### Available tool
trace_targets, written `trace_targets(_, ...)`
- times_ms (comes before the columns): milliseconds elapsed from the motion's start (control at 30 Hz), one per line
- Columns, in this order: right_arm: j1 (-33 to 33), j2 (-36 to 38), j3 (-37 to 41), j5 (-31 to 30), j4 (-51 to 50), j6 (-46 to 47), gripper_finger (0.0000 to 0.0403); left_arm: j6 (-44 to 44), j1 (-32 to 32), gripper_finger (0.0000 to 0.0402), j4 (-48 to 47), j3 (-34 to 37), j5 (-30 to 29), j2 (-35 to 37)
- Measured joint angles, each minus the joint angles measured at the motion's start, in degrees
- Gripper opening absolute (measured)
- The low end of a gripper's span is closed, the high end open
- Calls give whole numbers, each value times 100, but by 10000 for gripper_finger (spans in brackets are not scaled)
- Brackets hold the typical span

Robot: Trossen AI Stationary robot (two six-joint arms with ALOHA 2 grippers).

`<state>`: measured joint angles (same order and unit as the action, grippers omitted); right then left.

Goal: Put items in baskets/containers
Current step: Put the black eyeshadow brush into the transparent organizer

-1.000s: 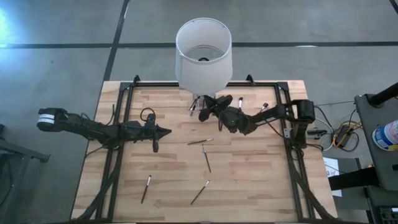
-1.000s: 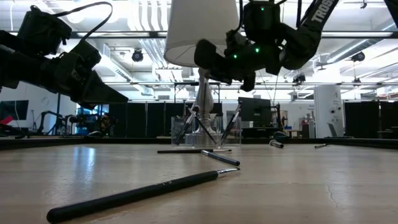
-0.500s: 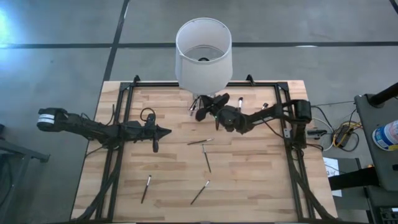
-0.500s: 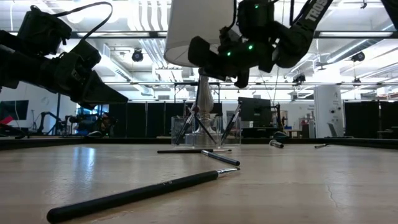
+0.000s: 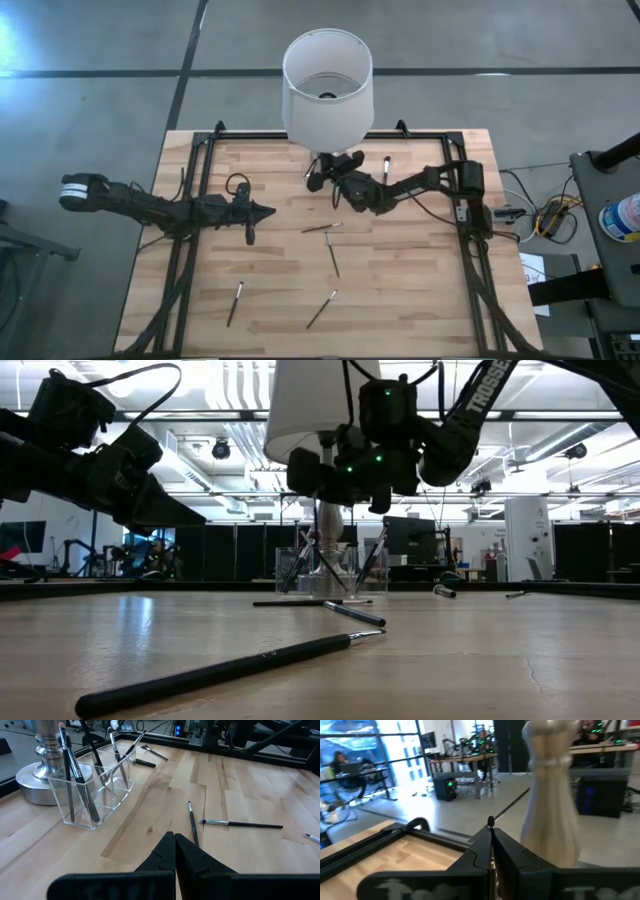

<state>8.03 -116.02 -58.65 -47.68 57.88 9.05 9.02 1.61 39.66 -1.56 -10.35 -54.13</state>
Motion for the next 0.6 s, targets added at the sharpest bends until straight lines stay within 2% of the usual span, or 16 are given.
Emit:
trace_targets(233,27,28,91,-357,136,-24,8,0,0,0,3,0,-2,0)
trace_targets(400,55,28,133,-356,87,-23,8,0,0,0,6,0,-2,0)
trace_targets(600,48,32,140,-328,-614,354,9,32,0,0,8,0,-2,0)
